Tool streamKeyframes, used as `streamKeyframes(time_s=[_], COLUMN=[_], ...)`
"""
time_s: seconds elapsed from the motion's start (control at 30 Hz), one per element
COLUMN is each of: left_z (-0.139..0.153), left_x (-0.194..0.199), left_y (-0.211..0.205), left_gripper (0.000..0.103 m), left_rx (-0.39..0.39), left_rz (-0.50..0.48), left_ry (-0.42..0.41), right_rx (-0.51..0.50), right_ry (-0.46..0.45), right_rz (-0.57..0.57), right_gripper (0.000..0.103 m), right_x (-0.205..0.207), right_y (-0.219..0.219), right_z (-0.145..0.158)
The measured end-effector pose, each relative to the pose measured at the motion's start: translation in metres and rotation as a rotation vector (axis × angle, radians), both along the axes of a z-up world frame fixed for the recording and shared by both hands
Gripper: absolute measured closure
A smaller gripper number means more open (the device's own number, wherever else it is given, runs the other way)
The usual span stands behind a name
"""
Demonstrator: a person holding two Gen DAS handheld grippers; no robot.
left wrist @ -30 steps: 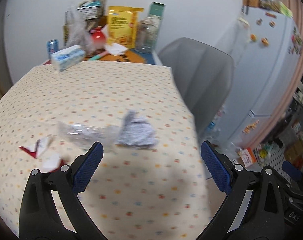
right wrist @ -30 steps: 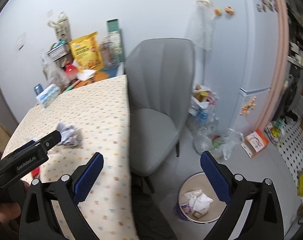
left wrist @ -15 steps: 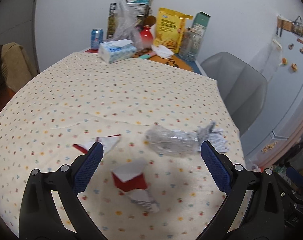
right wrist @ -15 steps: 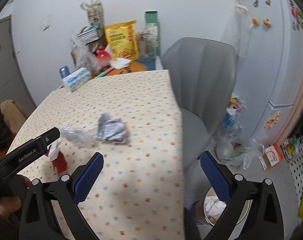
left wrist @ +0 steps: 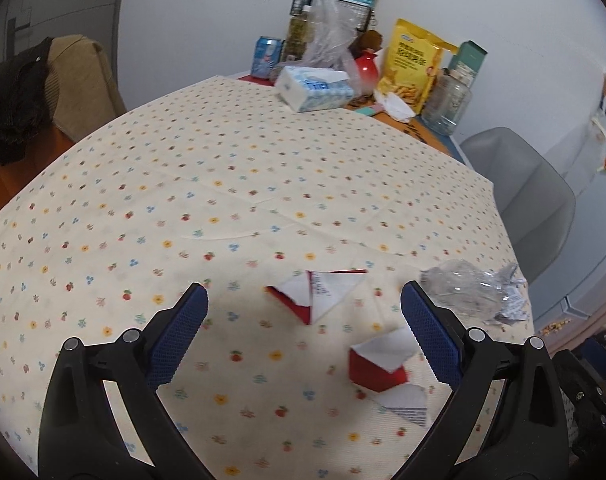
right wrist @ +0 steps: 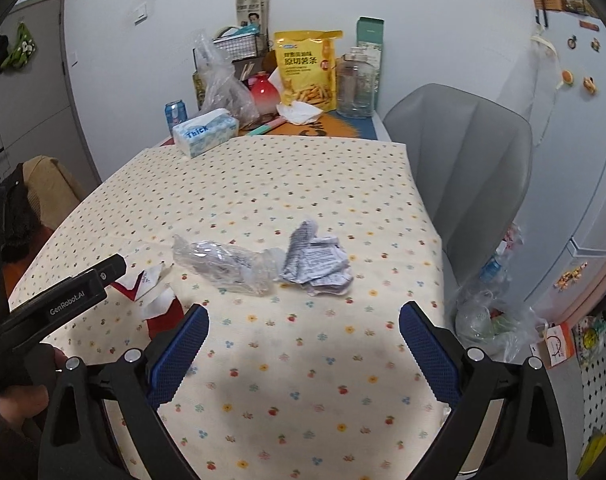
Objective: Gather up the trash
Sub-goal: 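Grasp a red-white wrapper with the left tool while the right tool grasps the clear plastic wrapper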
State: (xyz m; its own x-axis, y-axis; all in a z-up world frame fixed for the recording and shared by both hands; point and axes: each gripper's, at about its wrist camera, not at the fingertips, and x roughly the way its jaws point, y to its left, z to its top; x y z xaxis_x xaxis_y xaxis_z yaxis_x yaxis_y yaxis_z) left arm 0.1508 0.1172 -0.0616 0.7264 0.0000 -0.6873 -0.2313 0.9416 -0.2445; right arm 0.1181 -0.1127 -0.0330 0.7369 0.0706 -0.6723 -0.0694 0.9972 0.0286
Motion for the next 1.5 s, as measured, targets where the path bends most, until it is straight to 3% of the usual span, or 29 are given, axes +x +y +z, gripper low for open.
streamKeyframes(time_s=[0.1,0.23,0.4,0.5,0.57,0.63,0.9,1.5], left_z=[-0.006,-0.017,-0.030,-0.035,-0.036,-0.038,-0.028,-0.035], left_x=[0.004,0.011,0.018,0.024,0.026,0.029,0.021,0.017], left_y=[0.008,0.013,0.016,0.016,0.018,0.021,0.035,0.054], left_gripper=[0.016,0.035,0.037,0.047,0.061,0.093,0.099,0.099], left_rx=[-0.016,-0.043,-0.070,-0.084,-0.094,-0.118,-0.128,-0.178], left_rz=[0.009,0.011,0.019,0.028,0.034,0.032,0.046,0.047], left_ry=[0.018,0.054,0.074,0.079,0.076,0.083,0.034,0.020], right_rx=[-0.011,-0.032,-0.062,-0.086,-0.108,-0.122,-0.206,-0.286], right_ry=[0.009,0.020,0.033,0.045,0.046,0.050,0.063,0.080], right_rz=[0.019,0.048,0.070,0.079,0.085,0.090,0.150,0.171], right_gripper=[0.012,0.015,0.016,0.017,0.017,0.017,0.018,0.021], right_x=[0.005,0.012,0.020,0.025,0.029,0.032,0.041,0.063], right_y=[0.010,0.022,0.033,0.038,0.043,0.046,0.078,0.106], right_z=[-0.002,-0.006,-0.011,-0.012,-0.011,-0.012,-0.016,-0.033])
